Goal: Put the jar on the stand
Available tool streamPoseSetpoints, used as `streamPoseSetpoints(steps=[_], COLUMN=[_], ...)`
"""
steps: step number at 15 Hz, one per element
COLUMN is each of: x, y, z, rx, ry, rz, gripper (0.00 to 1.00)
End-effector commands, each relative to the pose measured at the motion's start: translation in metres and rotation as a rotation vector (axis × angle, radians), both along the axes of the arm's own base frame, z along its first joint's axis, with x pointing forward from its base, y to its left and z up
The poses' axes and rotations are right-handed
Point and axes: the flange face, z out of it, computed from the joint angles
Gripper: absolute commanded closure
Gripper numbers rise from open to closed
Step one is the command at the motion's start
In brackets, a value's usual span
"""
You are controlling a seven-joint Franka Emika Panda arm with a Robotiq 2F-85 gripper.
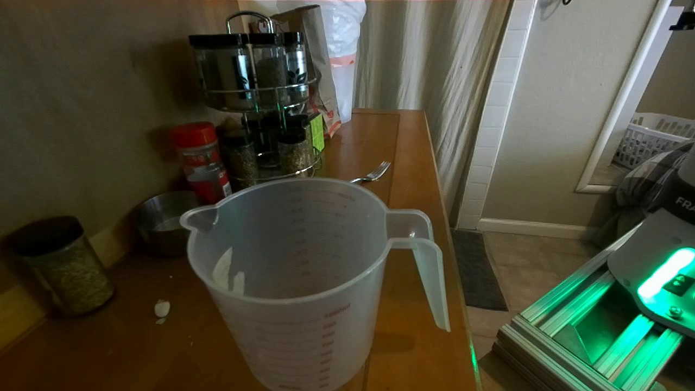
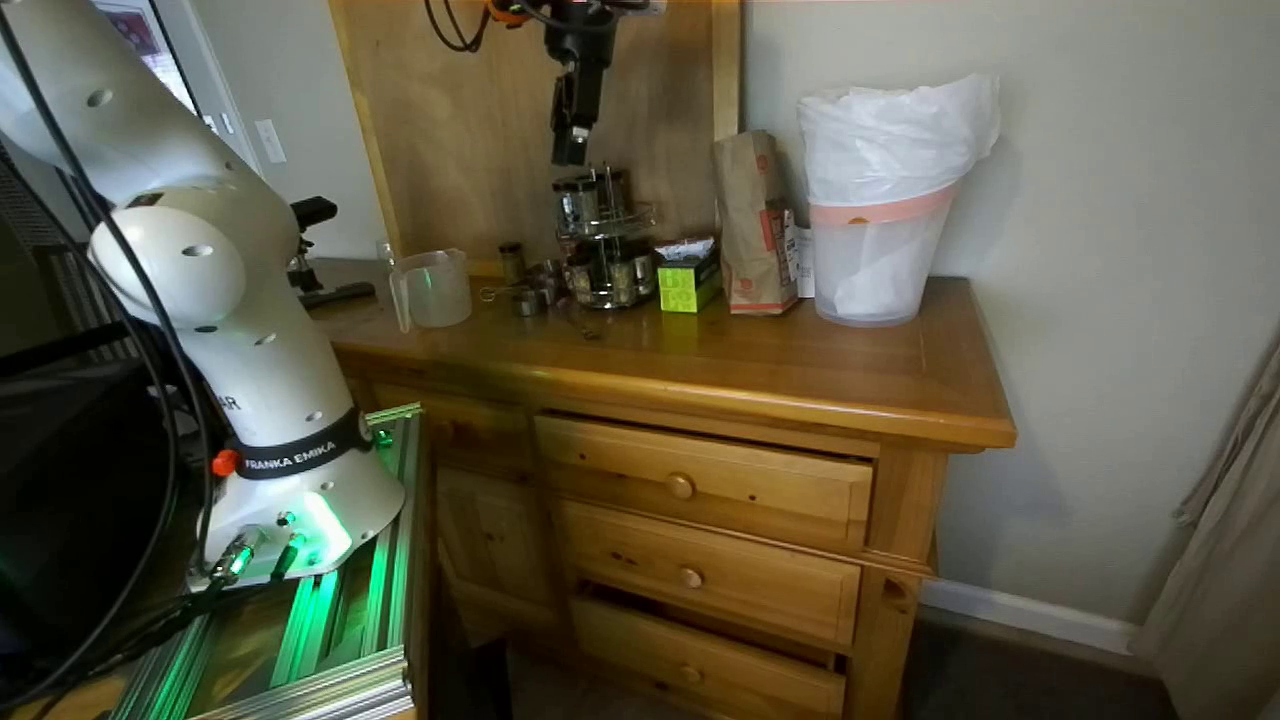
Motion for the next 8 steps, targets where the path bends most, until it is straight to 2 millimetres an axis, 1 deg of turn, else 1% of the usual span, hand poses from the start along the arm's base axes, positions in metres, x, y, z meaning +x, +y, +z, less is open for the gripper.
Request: streamPoseSetpoints(steps=[1,3,5,8], x=[-0.001,-0.012,-0.03,-0.057], y=[0.032,0.071,0.122,0.196], z=[-0.011,-0.017,-0.024,-0.024], rx=[0.013,0.073,0.108,0.15], ry=[0.014,0.027,0.039,0.034], rz=[0.091,0.208,0.311,0.479], gripper=[0.0,0.0,0.0,0.0])
